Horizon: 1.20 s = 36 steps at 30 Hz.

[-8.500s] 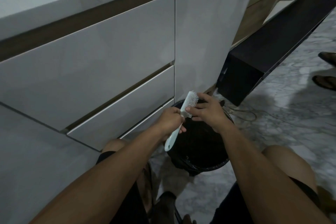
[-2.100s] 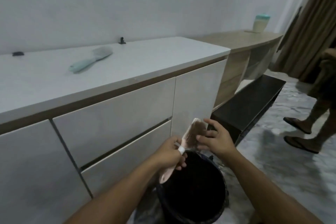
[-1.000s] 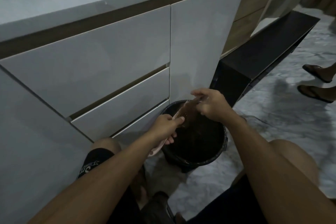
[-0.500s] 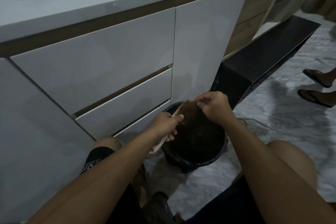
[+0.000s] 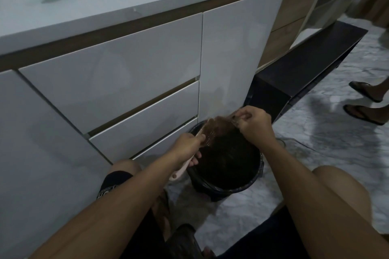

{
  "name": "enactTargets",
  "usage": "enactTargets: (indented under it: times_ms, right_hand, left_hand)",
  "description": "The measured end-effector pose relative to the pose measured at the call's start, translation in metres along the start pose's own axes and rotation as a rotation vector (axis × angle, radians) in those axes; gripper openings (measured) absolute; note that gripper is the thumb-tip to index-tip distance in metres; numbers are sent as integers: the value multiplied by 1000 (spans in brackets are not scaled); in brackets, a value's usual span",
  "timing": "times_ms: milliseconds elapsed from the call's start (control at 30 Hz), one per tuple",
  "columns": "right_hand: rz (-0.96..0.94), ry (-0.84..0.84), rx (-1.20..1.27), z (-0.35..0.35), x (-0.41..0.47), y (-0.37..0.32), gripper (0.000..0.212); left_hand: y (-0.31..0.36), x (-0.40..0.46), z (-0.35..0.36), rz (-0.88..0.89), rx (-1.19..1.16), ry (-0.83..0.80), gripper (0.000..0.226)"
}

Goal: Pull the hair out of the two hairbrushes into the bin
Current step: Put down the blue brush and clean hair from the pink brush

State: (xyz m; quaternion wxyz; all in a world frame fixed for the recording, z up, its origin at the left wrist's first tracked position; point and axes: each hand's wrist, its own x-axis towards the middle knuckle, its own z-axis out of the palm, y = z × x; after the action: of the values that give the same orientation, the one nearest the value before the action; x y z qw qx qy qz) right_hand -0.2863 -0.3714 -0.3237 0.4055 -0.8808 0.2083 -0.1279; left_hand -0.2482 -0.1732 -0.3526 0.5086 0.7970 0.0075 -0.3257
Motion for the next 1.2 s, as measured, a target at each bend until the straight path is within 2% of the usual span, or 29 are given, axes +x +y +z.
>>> enactTargets:
  times_ms: [67,167,233,300,367,567,667,733,833,900,967,1033,1100,1200]
  right_hand:
    - [-21,-161,19,4,-5,0,24]
    - [-59,-336,-14,15,-14,-3,56]
    - [-139,-305,-123,19,-16,-2,53]
    - [-189,-226,-150,18,-13,-1,27]
    - [-173,-143,-125,15,-8,-1,13]
    - [-90,-10,-139,12,-2,-1,9]
    - [-73,4,-134,12,-3,-3,8]
    - [-131,-36,-100,13,-4,-1,12]
    - [-318,-188,-97,15,-8,-1,41]
    - [-377,-290,-166,15,-12,-6,49]
    - [-405,-343,-266,17,-13,-9,38]
    - [-395,-319,-305,16,-12,-10,20]
    - [-351,-225,-242,14,-10,-7,10]
    - [-318,-72,-201,12,-6,-2,7]
  left_hand:
    - [-2,1,2,19,27,-1,33]
    - [-1,-1,8,56,71,4,31]
    - [0,-3,12,76,74,-6,29]
    - [-1,-4,12,83,74,-23,30]
    - [-2,-5,11,75,68,-36,33]
    - [2,-1,2,74,68,-44,31]
    - [2,-2,0,68,79,-44,32]
    - [3,-3,1,63,84,-33,30]
    - [6,-6,4,58,112,-20,21]
    - [8,-7,6,61,120,-22,17]
    - [8,-8,6,68,122,-44,16]
    - [6,-8,6,73,129,-68,18]
    - [3,-6,5,83,133,-64,22]
    - [3,-3,3,98,112,-37,25]
